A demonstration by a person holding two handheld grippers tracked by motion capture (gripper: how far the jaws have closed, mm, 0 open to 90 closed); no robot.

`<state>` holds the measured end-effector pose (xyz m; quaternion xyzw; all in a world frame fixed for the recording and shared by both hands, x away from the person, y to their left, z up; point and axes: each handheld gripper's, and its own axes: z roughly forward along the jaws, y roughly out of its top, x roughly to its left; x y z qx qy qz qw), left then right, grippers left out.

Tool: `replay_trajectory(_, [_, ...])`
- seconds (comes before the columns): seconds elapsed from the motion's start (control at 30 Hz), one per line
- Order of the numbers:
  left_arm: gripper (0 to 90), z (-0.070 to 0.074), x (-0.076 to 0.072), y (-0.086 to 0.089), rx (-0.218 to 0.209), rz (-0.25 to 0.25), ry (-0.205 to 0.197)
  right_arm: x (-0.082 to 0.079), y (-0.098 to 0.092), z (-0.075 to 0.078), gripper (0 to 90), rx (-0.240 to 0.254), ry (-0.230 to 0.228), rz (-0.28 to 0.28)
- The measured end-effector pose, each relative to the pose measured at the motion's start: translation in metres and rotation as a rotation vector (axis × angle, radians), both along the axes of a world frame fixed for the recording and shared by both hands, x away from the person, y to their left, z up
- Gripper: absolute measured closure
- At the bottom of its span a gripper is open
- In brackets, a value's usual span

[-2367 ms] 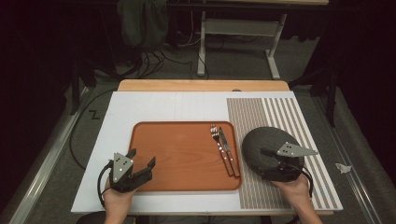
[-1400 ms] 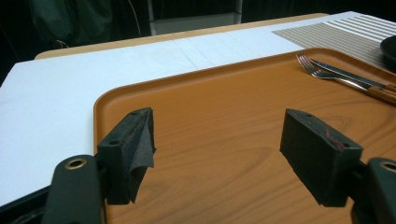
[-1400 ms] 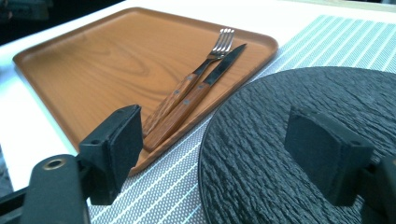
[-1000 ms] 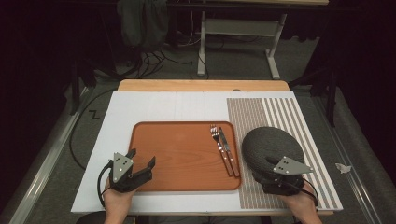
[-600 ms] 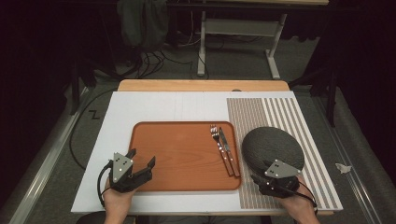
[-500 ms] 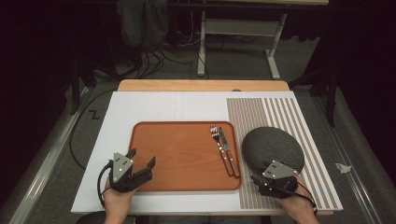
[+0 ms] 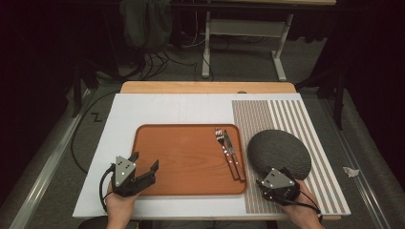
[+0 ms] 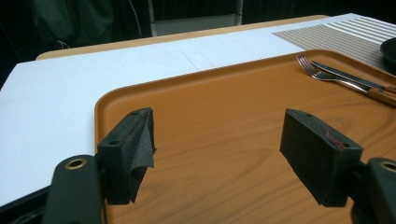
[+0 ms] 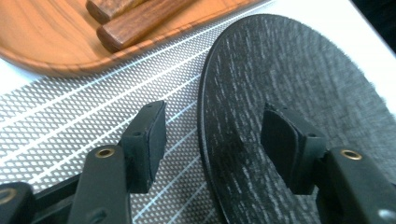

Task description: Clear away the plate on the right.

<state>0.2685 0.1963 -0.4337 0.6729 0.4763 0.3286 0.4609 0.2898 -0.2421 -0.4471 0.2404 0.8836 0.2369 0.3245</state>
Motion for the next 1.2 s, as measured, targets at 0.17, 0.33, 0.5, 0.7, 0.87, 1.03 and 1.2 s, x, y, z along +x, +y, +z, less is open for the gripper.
replay_trajectory(0.17, [26.6,0.000,0.000,0.000,0.001,-0.001,0.000,-0.003,0.005,-0.002,48.1,-0.060,-0.057,-0.013])
replay_trajectory(0.33, [26.6,0.000,0.000,0.000,0.001,-0.001,0.000,-0.004,0.008,-0.005,51.8,-0.116,-0.107,-0.037])
replay_trajectory(0.5, [26.6,0.000,0.000,-0.001,0.002,-0.001,0.000,-0.006,0.013,-0.009,53.9,-0.171,-0.158,-0.047])
replay_trajectory(0.7, [26.6,0.000,0.000,-0.001,0.004,-0.001,0.001,-0.006,0.020,-0.013,59.0,-0.256,-0.212,-0.044])
replay_trajectory(0.87, [26.6,-0.001,0.000,-0.001,0.005,0.000,0.001,-0.006,0.028,-0.018,61.6,-0.329,-0.256,-0.045])
replay_trajectory(1.03, [26.6,-0.001,0.001,-0.002,0.007,-0.001,0.003,-0.006,0.036,-0.023,63.3,-0.403,-0.301,-0.052])
replay_trajectory(1.2, [26.6,-0.001,0.001,-0.002,0.009,-0.002,0.003,-0.005,0.042,-0.027,63.8,-0.480,-0.340,-0.054])
